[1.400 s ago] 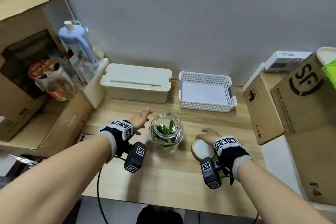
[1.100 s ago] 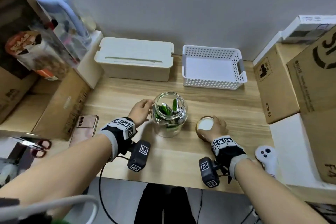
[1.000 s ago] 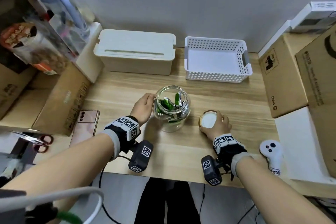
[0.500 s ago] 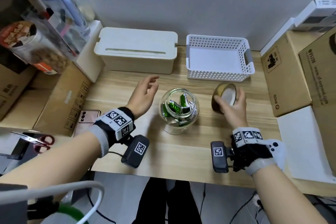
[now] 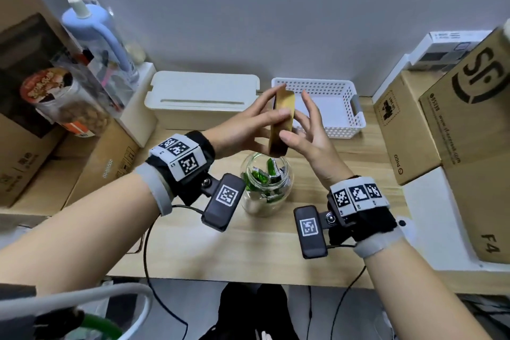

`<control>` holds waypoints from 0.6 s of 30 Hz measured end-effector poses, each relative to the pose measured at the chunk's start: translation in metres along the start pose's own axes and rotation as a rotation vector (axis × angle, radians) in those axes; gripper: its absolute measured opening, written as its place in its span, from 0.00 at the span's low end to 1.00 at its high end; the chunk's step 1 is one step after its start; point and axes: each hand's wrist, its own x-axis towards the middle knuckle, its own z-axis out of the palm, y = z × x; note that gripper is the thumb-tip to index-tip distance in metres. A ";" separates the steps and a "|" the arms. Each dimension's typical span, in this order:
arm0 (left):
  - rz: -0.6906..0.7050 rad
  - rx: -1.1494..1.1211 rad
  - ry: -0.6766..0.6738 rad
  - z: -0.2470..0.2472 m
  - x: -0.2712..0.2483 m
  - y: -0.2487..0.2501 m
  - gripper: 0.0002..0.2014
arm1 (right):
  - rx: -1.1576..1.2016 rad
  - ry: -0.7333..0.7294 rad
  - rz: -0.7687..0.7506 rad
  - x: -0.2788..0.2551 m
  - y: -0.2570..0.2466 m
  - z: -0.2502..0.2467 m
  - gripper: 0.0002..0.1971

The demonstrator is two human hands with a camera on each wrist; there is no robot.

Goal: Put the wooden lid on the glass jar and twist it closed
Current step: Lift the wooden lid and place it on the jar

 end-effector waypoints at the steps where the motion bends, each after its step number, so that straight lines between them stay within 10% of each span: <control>1: 0.011 0.037 0.005 0.000 -0.001 0.000 0.28 | -0.004 -0.013 0.004 -0.001 0.002 0.000 0.47; 6: 0.120 0.558 0.108 -0.010 0.001 -0.006 0.41 | -0.151 0.087 0.044 -0.004 0.018 -0.010 0.43; 11: -0.016 1.145 -0.060 -0.014 0.006 -0.032 0.50 | -0.037 0.271 0.345 -0.011 0.053 -0.023 0.27; 18: -0.011 1.459 -0.154 -0.001 0.023 -0.054 0.47 | 0.000 0.205 0.498 -0.014 0.083 -0.017 0.29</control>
